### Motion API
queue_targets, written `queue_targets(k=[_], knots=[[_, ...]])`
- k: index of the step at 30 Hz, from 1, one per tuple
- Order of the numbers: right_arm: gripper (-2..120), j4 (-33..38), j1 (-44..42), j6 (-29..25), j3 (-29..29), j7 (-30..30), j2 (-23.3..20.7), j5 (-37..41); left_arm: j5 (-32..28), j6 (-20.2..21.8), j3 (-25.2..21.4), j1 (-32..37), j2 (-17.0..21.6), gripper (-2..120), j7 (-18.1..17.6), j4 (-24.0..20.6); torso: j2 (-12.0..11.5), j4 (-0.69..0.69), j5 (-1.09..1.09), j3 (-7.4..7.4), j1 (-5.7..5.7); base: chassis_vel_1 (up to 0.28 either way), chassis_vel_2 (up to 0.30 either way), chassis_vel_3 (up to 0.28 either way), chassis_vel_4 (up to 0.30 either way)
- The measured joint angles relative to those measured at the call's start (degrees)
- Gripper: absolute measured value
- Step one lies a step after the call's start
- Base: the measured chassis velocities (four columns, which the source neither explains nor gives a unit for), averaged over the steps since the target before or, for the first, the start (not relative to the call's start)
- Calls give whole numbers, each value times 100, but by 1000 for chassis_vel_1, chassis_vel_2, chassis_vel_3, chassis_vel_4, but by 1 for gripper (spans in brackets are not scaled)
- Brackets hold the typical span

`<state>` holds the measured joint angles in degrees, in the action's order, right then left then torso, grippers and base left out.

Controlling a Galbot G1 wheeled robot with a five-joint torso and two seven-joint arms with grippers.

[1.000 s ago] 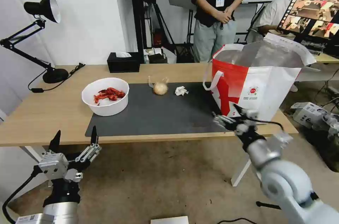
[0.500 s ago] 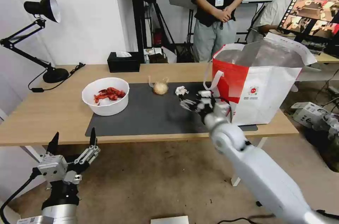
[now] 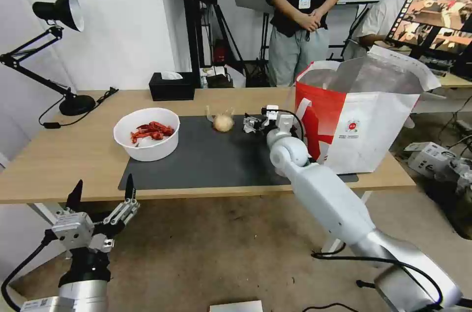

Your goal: Pick up the trash from the table and place it into the takeout bag.

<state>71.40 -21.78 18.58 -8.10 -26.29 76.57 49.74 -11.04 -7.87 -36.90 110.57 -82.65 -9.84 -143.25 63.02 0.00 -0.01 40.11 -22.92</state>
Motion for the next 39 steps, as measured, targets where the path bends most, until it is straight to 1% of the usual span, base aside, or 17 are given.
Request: queue_targets(k=[2, 6, 12, 16, 18, 20, 22, 23, 26, 27, 29, 30, 33, 34, 37, 38, 39], knots=[[100, -248, 119, 47, 18, -108, 184, 128, -39, 17, -1, -30, 18, 100, -3, 0, 0, 0, 0, 0, 0, 0, 0, 0, 0], [100, -552, 261, 139, 68, -241, 408, 214, -94, 26, -23, -44, 21, 100, -7, 0, 0, 1, 0, 0, 0, 0, 0, 0, 0], [100, -763, 411, 302, 131, -391, 569, 378, -169, 27, -71, -59, 26, 100, -8, 0, 0, 0, 1, 0, 0, 0, 0, 0, 0], [98, -852, 488, 438, 155, -505, 633, 523, -194, 29, -79, -74, 26, 100, -9, 1, 1, 0, 0, 0, 0, 0, 0, 0, 0], [90, -885, 525, 577, 171, -674, 677, 695, -206, 32, -80, -81, 26, 100, -11, 0, 1, 0, 1, 0, 0, 0, 0, 0, 0], [88, -890, 529, 612, 182, -738, 688, 757, -210, 33, -81, -82, 26, 100, -12, 1, 1, 1, 1, 0, 0, 0, 0, 0, 0], [78, -901, 540, 688, 203, -879, 700, 862, -222, 36, -81, -88, 29, 100, -13, 1, 1, 0, 1, 0, 0, 0, 0, 0, 0], [78, -901, 540, 688, 203, -879, 700, 862, -222, 36, -81, -88, 29, 100, -13, 1, 1, 0, 1, 0, 0, 0, 0, 0, 0], [65, -907, 541, 712, 208, -933, 687, 913, -229, 51, -71, -107, 35, 100, -14, 1, 1, 0, 1, 0, 0, 0, 0, 0, 0], [65, -907, 541, 712, 208, -933, 687, 913, -229, 51, -71, -107, 35, 100, -14, 1, 1, 0, 1, 0, 0, 0, 0, 0, 0], [53, -907, 542, 713, 212, -987, 680, 947, -234, 84, -62, -125, 41, 100, -15, 0, 1, 0, 1, 0, 0, 0, 0, 0, 0], [53, -907, 542, 713, 212, -987, 680, 947, -234, 84, -62, -125, 41, 100, -15, 0, 1, 0, 1, 0, 0, 0, 0, 0, 0], [39, -904, 542, 713, 221, -1039, 677, 983, -245, 106, -62, -140, 57, 100, -17, 1, 1, 0, 1, 0, 0, 0, 0, 0, 0], [39, -904, 542, 713, 221, -1039, 677, 983, -245, 106, -62, -140, 57, 100, -17, 1, 1, 0, 1, 0, 0, 0, 0, 0, 0], [25, -901, 542, 713, 254, -1117, 684, 1080, -263, 110, -62, -157, 85, 100, -21, 1, 1, 0, 1, 0, 0, 0, 0, 0, 0], [22, -900, 541, 713, 259, -1136, 686, 1095, -267, 110, -63, -162, 89, 100, -23, 1, 1, 0, 1, 0, 0, 0, 0, 0, 0], [22, -900, 541, 713, 259, -1136, 686, 1095, -267, 110, -63, -162, 89, 100, -23, 1, 1, 0, 1, 0, 0, 0, 0, 0, 0]])
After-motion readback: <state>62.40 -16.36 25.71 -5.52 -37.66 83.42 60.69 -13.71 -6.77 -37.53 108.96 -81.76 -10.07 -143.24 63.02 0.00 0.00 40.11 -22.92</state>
